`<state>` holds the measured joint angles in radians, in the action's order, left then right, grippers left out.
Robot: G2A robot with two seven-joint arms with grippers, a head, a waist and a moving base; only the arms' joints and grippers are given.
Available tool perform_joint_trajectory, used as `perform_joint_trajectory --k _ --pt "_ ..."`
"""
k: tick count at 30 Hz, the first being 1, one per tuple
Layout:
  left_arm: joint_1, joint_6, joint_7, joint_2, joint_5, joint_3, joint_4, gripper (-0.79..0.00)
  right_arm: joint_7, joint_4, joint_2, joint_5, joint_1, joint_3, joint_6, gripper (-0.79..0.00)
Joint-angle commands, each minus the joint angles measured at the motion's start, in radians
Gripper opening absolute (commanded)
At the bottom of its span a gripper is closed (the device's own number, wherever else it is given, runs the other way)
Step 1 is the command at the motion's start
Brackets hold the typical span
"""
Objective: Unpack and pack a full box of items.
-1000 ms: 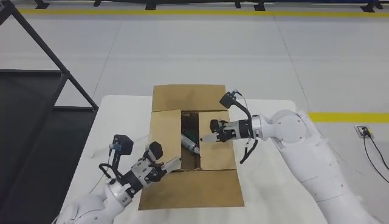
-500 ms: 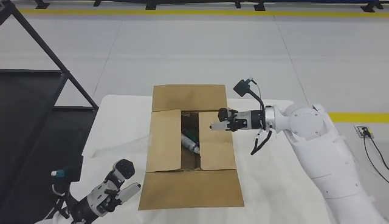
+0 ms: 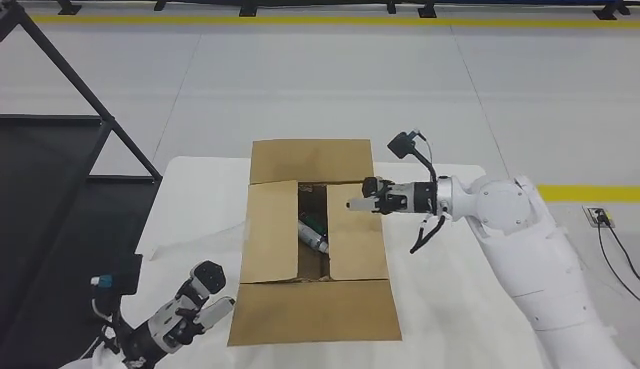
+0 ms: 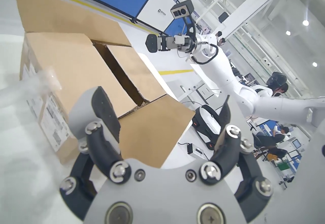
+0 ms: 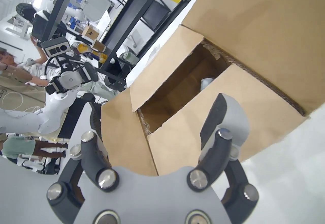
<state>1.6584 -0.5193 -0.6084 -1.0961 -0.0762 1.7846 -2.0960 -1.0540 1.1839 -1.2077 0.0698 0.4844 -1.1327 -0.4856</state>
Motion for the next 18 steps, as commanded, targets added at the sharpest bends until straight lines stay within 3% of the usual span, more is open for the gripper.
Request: perform_joint_trajectory --k 1,6,14,18 --pt "-0.013 0.033 -0.01 0.002 0.044 0.006 0.04 0.0 0.065 -0.053 0.001 0.011 -0.009 -0.013 -0.008 0.0" --pt "0.0 0.05 -0.057 0.007 0.115 0.033 0.105 0.0 0.176 -0.227 -0.009 0.036 -0.068 0.003 -0.065 0.0" --pt "0.085 0.009 -0.222 0.019 0.273 0.086 0.153 0.0 0.363 -0.552 -0.079 0.054 -0.217 0.124 -0.132 0.0" --pt "0.106 0.033 -0.29 0.027 0.293 0.106 0.175 0.0 0.355 -0.561 -0.083 0.055 -0.22 0.133 -0.135 0.0"
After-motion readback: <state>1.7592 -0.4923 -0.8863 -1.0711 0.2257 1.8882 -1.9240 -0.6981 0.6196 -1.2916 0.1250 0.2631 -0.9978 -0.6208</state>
